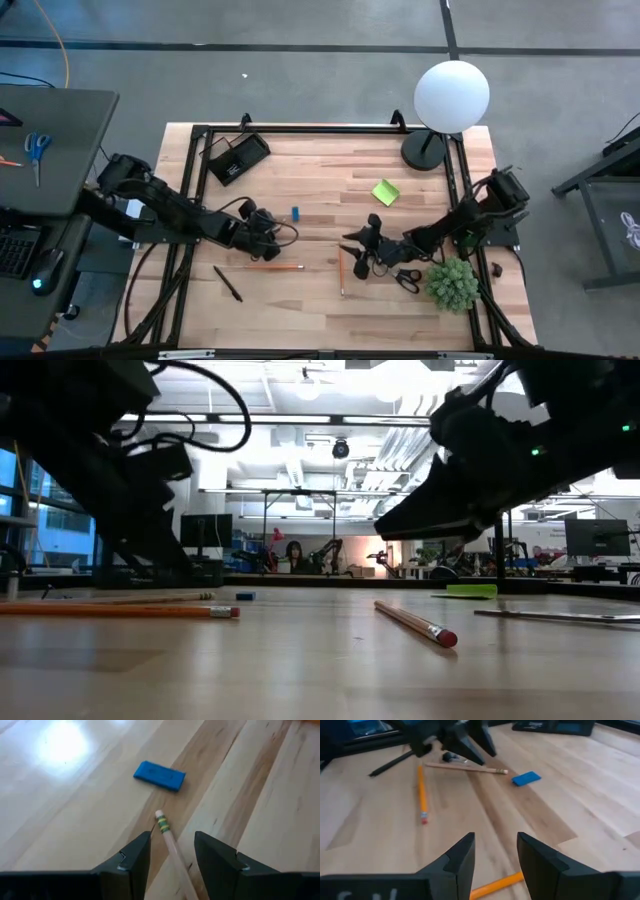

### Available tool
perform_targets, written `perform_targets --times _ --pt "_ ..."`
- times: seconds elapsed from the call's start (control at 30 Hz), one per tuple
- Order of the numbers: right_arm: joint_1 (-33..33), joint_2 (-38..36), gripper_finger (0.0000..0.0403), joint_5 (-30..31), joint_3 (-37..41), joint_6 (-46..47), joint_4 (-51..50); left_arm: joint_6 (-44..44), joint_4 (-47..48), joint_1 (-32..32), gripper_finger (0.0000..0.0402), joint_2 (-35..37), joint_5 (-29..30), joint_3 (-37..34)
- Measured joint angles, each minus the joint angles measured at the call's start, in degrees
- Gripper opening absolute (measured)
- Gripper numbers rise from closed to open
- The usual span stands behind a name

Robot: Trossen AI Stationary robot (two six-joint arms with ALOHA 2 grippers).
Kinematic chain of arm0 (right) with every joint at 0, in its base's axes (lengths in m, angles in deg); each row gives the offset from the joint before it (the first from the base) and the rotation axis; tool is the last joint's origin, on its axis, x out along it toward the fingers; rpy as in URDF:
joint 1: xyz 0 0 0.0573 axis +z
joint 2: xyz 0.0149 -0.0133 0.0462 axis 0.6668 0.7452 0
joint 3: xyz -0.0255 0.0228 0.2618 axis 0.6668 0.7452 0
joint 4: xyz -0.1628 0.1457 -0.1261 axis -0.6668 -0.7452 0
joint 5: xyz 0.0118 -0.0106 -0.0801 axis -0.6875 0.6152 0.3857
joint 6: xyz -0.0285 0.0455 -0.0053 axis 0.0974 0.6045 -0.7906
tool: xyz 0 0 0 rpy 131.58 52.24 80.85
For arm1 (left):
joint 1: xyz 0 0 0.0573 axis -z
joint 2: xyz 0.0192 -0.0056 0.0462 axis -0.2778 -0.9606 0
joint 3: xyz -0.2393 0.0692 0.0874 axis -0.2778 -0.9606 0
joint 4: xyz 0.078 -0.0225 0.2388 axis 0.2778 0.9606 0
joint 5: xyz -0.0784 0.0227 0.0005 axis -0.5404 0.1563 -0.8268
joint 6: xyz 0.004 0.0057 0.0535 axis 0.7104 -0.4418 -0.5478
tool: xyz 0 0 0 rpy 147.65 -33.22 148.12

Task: Pick and place office supplies into organizer
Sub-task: Put the brown pencil into the top left section of the desk organizer

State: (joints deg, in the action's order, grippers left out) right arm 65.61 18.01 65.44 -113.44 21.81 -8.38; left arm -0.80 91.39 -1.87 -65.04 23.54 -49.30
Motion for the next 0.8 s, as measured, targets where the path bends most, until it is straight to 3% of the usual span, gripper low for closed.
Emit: perform_targets --times 0.3,0.57,0.8 --pt "4.73 0.00 0.0137 7.31 0.00 -0.21 -0.44 2.06 -0.75 0.06 0.0140 -6.65 0.72 0.20" --pt "4.77 0.00 0.0137 7.90 0.00 0.14 -0.88 4.06 -1.03 0.07 0.0140 -7.89 0.89 0.22" --pt "4.77 0.00 0.0137 7.93 0.00 0.13 -0.90 5.31 -1.34 0.04 0.0094 -7.94 -0.56 0.22"
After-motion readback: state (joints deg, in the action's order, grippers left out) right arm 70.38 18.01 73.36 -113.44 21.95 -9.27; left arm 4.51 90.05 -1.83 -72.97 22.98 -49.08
